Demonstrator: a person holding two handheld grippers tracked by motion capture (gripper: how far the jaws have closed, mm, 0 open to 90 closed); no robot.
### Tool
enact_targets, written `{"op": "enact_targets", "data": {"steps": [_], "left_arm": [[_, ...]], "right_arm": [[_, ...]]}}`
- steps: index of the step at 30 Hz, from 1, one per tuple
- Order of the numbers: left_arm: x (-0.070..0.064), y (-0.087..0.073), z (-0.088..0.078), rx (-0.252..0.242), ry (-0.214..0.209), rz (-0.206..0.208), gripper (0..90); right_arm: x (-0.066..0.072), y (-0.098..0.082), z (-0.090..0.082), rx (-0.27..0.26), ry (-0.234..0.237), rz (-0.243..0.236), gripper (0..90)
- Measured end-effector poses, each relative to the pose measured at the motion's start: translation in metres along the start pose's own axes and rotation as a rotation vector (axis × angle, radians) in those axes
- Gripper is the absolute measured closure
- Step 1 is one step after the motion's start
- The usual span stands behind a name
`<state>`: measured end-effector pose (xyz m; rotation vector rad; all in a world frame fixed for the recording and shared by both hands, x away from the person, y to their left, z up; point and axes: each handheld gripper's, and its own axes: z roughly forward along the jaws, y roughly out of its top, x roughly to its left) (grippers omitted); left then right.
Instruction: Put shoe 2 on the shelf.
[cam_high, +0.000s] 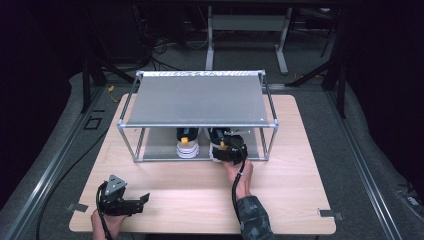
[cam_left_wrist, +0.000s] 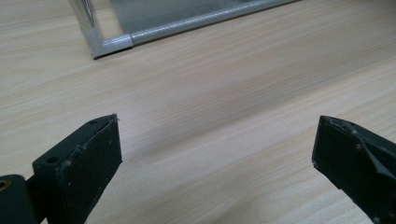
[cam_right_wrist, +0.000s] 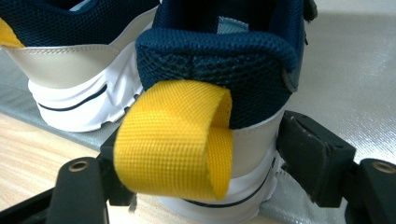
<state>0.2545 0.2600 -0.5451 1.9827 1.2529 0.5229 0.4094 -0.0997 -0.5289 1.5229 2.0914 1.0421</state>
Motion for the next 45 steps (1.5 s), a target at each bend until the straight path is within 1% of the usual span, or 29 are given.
{"op": "enact_targets", "data": {"steps": [1,2,3,4,5,6,7,8,9,12,13,15,17,18,19,21,22,25,28,30,31,34,36,37,39,40,43,44,45], "left_arm": [[-0.002,0.000,0.001,0.012,0.002,0.019,1.1],[-0.002,0.000,0.001,0.020,0.004,0.030,1.1],[-0.002,0.000,0.001,0.014,0.003,0.025,0.9],[-0.001,0.000,0.001,0.001,0.004,0.005,0.9],[0.001,0.000,0.000,-0.006,0.004,-0.004,0.9],[0.001,0.000,0.000,-0.013,0.006,-0.009,0.9],[0.001,0.000,0.000,-0.010,0.008,-0.007,0.9],[0.002,0.000,0.001,-0.001,0.013,0.001,0.9],[0.002,0.001,0.001,0.002,0.015,0.002,0.9],[0.004,0.002,0.000,0.002,0.019,0.000,0.9],[0.004,0.001,-0.001,-0.005,0.020,-0.010,1.0],[0.004,-0.001,0.000,-0.008,0.013,-0.020,1.0],[0.003,-0.003,0.003,0.005,0.014,-0.013,1.0],[0.004,-0.004,0.003,0.003,0.015,-0.018,1.0],[0.004,-0.005,0.002,0.002,0.011,-0.023,1.0],[0.004,-0.004,0.001,-0.003,0.013,-0.022,1.0],[0.004,-0.003,0.000,-0.004,0.011,-0.019,1.0],[0.003,-0.002,-0.002,-0.016,0.013,-0.021,1.0],[0.002,0.002,-0.001,-0.022,0.008,-0.007,1.3],[0.002,0.005,0.000,-0.013,0.011,0.012,1.4],[0.002,0.007,0.000,-0.011,0.009,0.014,1.3],[0.001,0.011,0.002,-0.023,0.005,0.010,1.3],[-0.001,0.011,0.004,-0.023,0.000,0.011,1.2],[-0.002,0.010,0.005,-0.024,0.001,0.012,1.3],[-0.003,0.010,0.006,-0.016,-0.007,0.015,1.3],[-0.004,0.010,0.006,-0.016,-0.004,0.017,1.3],[-0.002,0.011,0.004,-0.021,0.001,0.013,1.3],[-0.002,0.011,0.004,-0.027,0.004,0.012,1.3],[-0.001,0.011,0.003,-0.027,0.003,0.011,1.2]], "right_arm": [[0.001,0.000,0.000,0.004,-0.018,-0.004,27.7],[0.001,0.001,0.001,0.004,-0.011,-0.012,27.7],[0.001,0.002,0.002,0.003,0.003,-0.005,27.8],[0.000,0.002,0.002,0.007,0.004,-0.010,27.8],[0.001,0.002,0.003,-0.001,-0.004,-0.012,27.8],[0.000,0.003,0.004,0.000,0.005,-0.018,27.8],[0.002,0.003,0.006,0.002,0.024,-0.017,27.8],[0.002,0.004,0.006,0.002,0.025,-0.018,27.9],[0.004,0.004,0.007,0.003,0.003,-0.020,28.0],[0.005,0.005,0.008,0.006,0.027,-0.023,28.1],[0.005,0.006,0.009,0.007,0.032,-0.021,28.1],[0.007,0.006,0.010,0.011,0.027,-0.015,28.0],[0.009,0.007,0.012,0.003,0.006,-0.019,28.0],[0.010,0.007,0.013,0.003,0.012,-0.008,28.1],[0.013,0.006,0.014,-0.002,-0.002,0.001,28.3],[0.015,0.005,0.015,0.008,0.025,0.000,28.7],[0.016,0.005,0.015,0.011,0.025,0.003,28.7],[0.019,0.005,0.016,0.009,-0.009,0.001,28.8],[0.020,0.006,0.017,0.013,-0.006,-0.004,29.1],[0.019,0.006,0.017,0.011,-0.017,0.002,29.2],[0.020,0.005,0.016,0.013,-0.013,0.015,29.3],[0.019,0.005,0.016,0.017,0.006,0.006,30.1],[0.021,0.005,0.015,0.013,0.000,0.018,30.8],[0.021,0.005,0.015,0.018,0.013,0.018,31.6],[0.023,0.004,0.016,0.025,0.045,0.002,34.0],[0.025,0.004,0.017,0.023,0.049,-0.010,34.2],[0.026,0.004,0.016,0.027,0.011,-0.005,34.6],[0.026,0.004,0.015,0.033,0.027,0.010,35.4],[0.024,0.004,0.015,0.033,0.043,0.007,36.4]]}}
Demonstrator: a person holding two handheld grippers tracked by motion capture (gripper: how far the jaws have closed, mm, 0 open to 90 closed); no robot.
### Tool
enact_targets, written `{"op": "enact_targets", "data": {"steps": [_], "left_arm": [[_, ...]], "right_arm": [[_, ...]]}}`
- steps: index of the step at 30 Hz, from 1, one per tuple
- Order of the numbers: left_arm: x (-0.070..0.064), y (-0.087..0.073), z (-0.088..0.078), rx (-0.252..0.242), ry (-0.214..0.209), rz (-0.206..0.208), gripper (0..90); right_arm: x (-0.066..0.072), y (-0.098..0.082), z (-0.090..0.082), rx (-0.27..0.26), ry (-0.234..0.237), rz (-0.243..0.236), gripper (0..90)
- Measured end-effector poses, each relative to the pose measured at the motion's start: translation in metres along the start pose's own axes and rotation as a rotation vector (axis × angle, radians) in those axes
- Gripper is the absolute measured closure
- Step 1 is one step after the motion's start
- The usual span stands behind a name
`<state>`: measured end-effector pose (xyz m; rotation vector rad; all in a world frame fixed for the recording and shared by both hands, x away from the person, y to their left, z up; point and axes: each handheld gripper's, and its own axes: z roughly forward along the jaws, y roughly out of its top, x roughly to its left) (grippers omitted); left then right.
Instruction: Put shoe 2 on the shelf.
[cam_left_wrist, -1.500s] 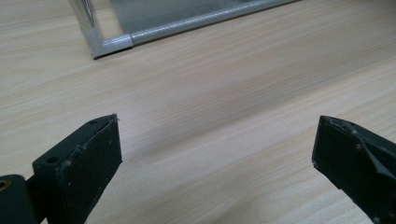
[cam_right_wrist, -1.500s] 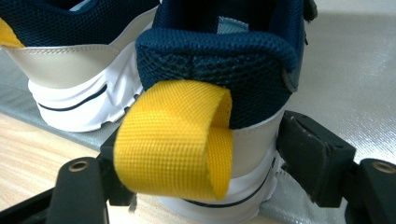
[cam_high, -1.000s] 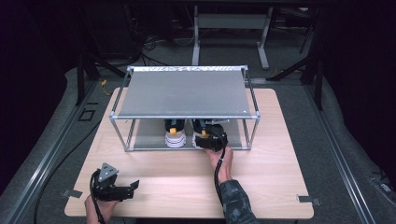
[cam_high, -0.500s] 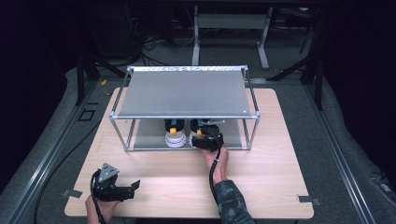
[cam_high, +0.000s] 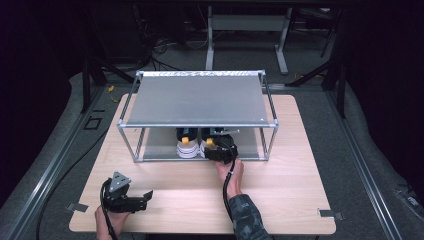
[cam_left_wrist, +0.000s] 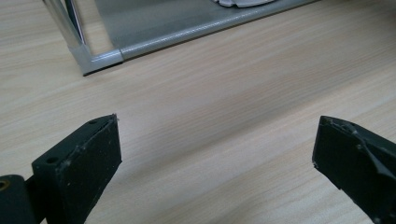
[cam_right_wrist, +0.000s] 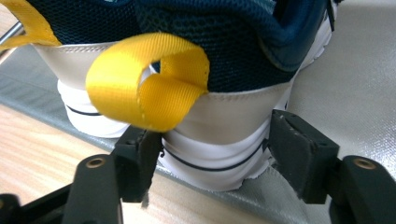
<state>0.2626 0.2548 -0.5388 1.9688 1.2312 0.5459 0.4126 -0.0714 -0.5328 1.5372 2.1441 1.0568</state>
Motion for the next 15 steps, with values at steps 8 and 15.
{"op": "enact_targets", "data": {"steps": [8,15], "left_arm": [[0.000,0.002,-0.001,0.001,0.001,0.007,1.0],[-0.002,0.001,0.003,0.009,-0.003,0.011,0.8]], "right_arm": [[0.001,-0.006,-0.025,0.012,-0.001,-0.023,28.9],[-0.006,-0.020,-0.066,-0.008,0.000,-0.077,19.6]]}}
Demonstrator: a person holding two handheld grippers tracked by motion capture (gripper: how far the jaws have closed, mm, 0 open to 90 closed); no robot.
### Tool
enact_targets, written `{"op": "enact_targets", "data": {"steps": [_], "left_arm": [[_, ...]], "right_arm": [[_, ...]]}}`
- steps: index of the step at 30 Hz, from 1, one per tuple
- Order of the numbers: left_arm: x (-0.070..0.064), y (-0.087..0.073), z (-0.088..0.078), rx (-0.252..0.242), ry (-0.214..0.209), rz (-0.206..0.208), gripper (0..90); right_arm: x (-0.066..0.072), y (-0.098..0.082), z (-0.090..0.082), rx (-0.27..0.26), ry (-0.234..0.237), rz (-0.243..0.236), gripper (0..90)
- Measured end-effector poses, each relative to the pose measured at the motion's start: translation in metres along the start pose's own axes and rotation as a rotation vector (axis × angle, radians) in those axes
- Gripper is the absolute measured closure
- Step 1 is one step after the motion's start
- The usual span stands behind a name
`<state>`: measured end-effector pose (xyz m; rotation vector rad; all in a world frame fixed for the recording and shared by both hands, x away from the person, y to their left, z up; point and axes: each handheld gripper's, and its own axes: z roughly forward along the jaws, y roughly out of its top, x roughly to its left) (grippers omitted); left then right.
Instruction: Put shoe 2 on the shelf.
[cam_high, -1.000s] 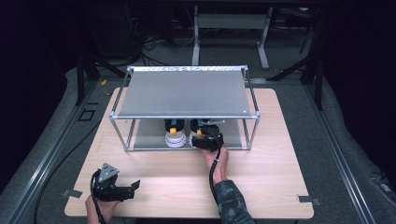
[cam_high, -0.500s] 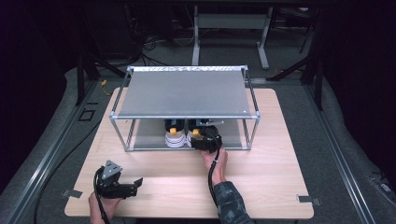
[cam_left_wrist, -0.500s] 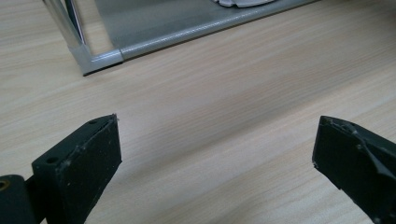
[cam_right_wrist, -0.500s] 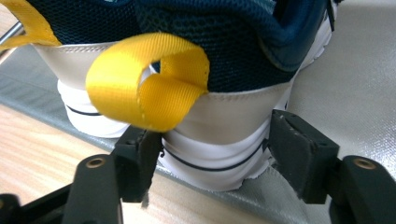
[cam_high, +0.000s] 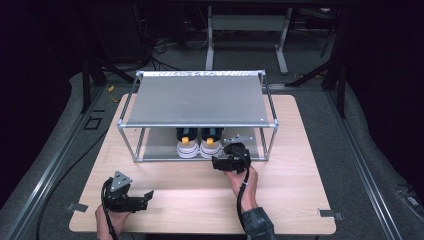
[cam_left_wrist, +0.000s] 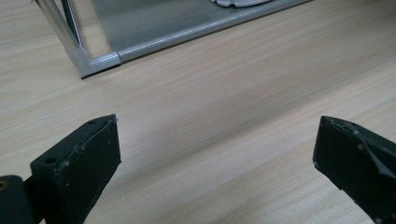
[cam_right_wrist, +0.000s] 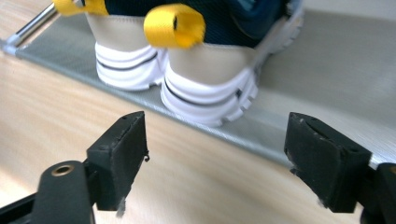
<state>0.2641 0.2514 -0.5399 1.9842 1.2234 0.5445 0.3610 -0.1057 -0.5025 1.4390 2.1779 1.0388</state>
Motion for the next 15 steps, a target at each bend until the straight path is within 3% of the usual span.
{"op": "enact_targets", "data": {"steps": [6,15], "left_arm": [[-0.003,-0.001,0.002,0.008,-0.006,0.004,0.7],[-0.002,-0.002,0.002,0.012,0.002,0.003,0.7]], "right_arm": [[-0.008,-0.015,-0.034,-0.011,-0.015,-0.011,13.2],[-0.022,-0.040,-0.064,0.018,-0.043,-0.012,6.6]]}}
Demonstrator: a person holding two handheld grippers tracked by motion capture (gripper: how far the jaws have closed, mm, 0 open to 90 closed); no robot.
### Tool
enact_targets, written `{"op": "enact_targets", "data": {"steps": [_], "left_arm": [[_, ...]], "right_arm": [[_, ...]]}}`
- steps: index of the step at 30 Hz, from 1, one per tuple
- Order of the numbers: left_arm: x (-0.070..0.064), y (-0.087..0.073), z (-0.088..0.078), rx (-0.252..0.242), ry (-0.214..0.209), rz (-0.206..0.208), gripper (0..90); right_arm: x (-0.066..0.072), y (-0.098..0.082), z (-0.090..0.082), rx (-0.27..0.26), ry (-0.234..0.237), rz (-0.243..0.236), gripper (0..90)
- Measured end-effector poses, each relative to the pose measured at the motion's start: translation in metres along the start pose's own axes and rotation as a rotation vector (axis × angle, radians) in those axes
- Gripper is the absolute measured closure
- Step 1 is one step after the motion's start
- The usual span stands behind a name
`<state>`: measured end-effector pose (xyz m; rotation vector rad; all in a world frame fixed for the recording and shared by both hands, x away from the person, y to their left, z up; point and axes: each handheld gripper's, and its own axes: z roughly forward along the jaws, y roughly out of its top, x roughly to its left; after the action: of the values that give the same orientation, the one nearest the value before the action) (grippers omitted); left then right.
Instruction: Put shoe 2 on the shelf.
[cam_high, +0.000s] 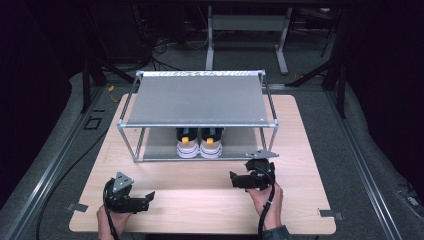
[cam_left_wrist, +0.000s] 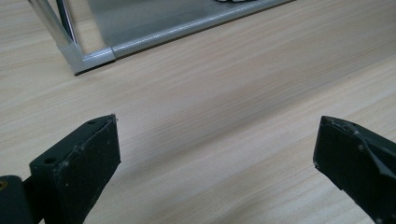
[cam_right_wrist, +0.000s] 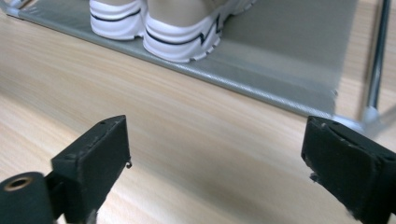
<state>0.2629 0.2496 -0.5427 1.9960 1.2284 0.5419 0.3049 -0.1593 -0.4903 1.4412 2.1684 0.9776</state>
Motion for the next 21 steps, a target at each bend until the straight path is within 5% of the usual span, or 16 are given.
{"op": "enact_targets", "data": {"steps": [13,21], "left_arm": [[0.002,-0.010,0.002,0.027,0.005,-0.004,0.8],[0.002,-0.017,0.007,0.040,0.009,-0.011,0.6]], "right_arm": [[-0.032,-0.039,-0.033,0.019,-0.071,0.034,2.6],[-0.056,-0.074,-0.034,0.067,-0.121,0.080,2.2]]}}
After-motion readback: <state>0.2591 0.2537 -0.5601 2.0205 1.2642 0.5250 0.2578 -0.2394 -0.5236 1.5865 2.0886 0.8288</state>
